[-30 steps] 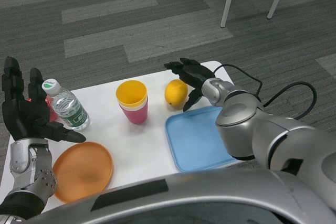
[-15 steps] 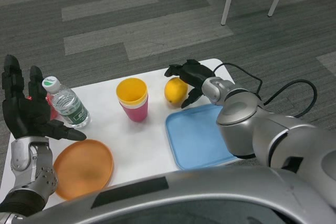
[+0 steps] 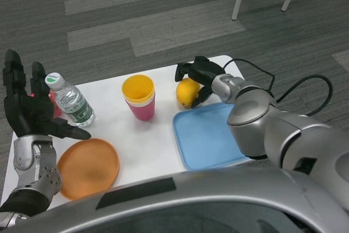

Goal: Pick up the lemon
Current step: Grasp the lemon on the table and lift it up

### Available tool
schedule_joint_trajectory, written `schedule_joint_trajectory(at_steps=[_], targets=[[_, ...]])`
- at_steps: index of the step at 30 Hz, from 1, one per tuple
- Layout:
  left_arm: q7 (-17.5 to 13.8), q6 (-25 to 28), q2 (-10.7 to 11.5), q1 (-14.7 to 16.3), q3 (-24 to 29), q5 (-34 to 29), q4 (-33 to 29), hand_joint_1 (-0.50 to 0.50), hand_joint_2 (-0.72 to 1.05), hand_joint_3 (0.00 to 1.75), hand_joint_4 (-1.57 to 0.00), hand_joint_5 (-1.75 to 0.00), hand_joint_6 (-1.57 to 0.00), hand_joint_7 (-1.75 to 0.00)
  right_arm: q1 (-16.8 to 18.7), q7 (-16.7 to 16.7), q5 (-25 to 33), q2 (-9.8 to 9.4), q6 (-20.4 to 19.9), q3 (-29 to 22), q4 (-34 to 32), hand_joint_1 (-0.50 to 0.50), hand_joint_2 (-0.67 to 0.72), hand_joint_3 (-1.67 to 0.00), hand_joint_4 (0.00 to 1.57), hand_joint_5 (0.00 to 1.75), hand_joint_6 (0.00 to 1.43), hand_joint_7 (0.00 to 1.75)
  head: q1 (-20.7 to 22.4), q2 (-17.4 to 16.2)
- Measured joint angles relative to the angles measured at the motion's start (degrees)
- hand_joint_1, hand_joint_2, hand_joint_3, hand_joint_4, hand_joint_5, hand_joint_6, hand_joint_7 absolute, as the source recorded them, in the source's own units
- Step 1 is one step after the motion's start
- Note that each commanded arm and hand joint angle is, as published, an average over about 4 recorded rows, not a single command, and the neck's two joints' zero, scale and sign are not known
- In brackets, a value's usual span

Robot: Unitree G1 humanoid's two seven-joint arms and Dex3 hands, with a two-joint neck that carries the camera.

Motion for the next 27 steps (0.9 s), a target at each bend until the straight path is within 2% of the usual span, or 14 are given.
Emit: schedule_joint_trajectory(at_steps=[4, 6, 16, 21, 27], targets=[[0.0, 0.0, 0.0, 0.0, 0.0, 0.0, 0.0, -0.50, -0.72, 0.09, 0.00, 0.00, 0.00, 0.00, 0.0, 0.0, 0.0, 0.00, 0.0, 0.2, 0.0, -0.46, -0.60, -0.24, 0.18, 1.50, 0.59, 1.54, 0.1, -0.4], [0.0, 0.0, 0.0, 0.0, 0.0, 0.0, 0.0, -0.50, -0.72, 0.09, 0.00, 0.00, 0.00, 0.00, 0.0, 0.0, 0.0, 0.00, 0.0, 0.3, 0.0, -0.46, -0.60, -0.24, 0.20, 1.55, 0.61, 1.54, 0.1, -0.5], [0.0, 0.0, 0.0, 0.0, 0.0, 0.0, -0.1, -0.50, -0.72, 0.09, 0.00, 0.00, 0.00, 0.00, 0.3, 0.0, 0.1, 0.00, 0.0, -2.0, 0.0, -0.46, -0.60, -0.26, 0.35, 1.55, 0.63, 1.50, 0.0, 0.3], [0.0, 0.0, 0.0, 0.0, 0.3, 0.0, -0.1, -0.50, -0.72, 0.09, 0.00, 0.00, 0.00, 0.00, 1.2, -0.5, 0.0, -0.19, -0.2, -6.7, -0.7, -0.46, -0.60, -0.26, 0.39, 1.55, 0.63, 1.47, 0.0, 1.0], [0.0, -0.1, -0.1, 0.0, 0.6, 0.0, -0.2, -0.50, -0.72, 0.09, 0.00, 0.00, 0.00, 0.00, 2.0, -1.2, 0.0, -1.72, -0.4, -12.7, -2.0, -0.46, -0.57, -0.24, 0.44, 1.55, 0.63, 1.40, -0.1, 1.7]])
